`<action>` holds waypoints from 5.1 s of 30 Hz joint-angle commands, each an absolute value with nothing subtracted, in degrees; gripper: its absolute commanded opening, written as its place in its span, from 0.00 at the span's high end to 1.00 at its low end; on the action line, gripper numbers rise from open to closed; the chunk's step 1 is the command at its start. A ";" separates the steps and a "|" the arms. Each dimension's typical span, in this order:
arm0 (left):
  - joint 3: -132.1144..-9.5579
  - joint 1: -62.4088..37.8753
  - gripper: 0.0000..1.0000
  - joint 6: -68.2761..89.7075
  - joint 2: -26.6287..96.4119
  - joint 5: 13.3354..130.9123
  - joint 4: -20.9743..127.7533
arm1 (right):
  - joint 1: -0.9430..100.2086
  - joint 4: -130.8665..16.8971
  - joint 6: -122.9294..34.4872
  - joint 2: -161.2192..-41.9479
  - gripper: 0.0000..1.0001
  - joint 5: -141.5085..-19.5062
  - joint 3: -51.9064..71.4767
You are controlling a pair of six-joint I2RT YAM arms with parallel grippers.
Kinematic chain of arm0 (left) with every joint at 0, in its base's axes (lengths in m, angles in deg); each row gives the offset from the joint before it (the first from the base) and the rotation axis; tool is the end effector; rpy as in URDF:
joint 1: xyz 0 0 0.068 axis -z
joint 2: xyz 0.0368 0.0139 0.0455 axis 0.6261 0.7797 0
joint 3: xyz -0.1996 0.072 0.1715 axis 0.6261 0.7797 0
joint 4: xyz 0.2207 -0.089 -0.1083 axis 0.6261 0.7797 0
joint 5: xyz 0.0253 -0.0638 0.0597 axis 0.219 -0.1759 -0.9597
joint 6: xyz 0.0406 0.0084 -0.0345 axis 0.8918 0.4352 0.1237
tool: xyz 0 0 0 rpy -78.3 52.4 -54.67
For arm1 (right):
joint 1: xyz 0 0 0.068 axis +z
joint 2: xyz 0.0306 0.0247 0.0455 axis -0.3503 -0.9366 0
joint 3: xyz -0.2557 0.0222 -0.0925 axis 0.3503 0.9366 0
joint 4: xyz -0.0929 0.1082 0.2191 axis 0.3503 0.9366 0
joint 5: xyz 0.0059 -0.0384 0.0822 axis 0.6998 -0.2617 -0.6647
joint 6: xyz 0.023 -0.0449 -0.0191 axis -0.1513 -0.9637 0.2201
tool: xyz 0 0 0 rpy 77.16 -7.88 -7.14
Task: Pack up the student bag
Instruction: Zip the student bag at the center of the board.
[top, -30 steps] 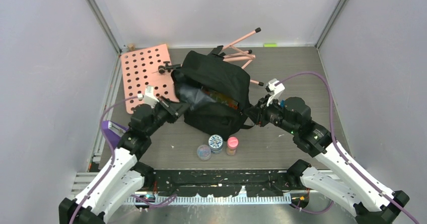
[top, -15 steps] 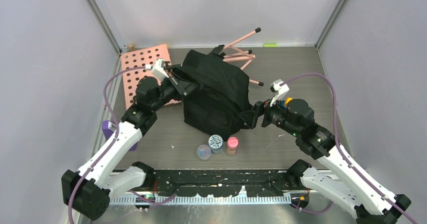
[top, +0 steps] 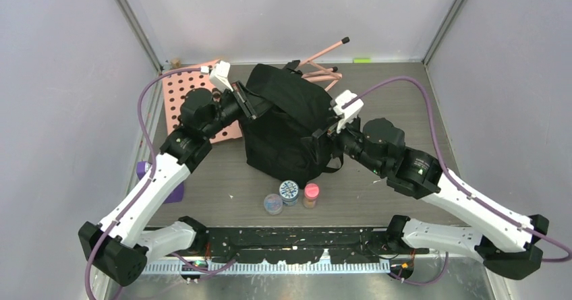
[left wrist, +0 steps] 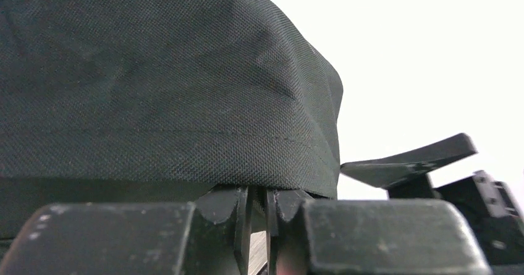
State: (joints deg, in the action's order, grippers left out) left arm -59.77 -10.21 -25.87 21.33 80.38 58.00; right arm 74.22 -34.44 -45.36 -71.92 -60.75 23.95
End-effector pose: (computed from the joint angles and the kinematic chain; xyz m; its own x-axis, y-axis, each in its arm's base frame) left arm 0.2140 -0.1280 0.3969 -0.5604 -0.5083 -0.6539 0.4349 0.4913 -0.7547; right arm 0.1197 0.1504 0.3970 -0.1992 -0.1081 -0.9740 -0.6507 0.7578 0.0490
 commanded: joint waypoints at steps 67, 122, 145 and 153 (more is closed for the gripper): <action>-37.85 -18.72 0.44 2.65 16.68 61.31 51.37 | 78.95 -40.19 -71.55 -89.26 1.00 -44.69 9.10; -55.72 -18.73 1.00 6.30 6.17 87.80 58.83 | 79.04 -41.78 -67.29 -92.45 0.48 -44.04 5.81; -65.50 -12.40 1.00 5.66 10.80 94.52 58.58 | 79.11 -28.96 -56.39 -89.87 0.08 -54.79 -5.36; -68.24 -4.64 1.00 11.18 13.86 92.68 63.01 | 79.13 -29.54 -56.58 -92.47 0.15 -54.46 -5.22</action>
State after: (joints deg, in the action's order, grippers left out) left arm -64.18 -8.31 8.06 13.61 91.17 65.21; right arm 79.14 -28.54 -57.10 -92.05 -54.17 -3.75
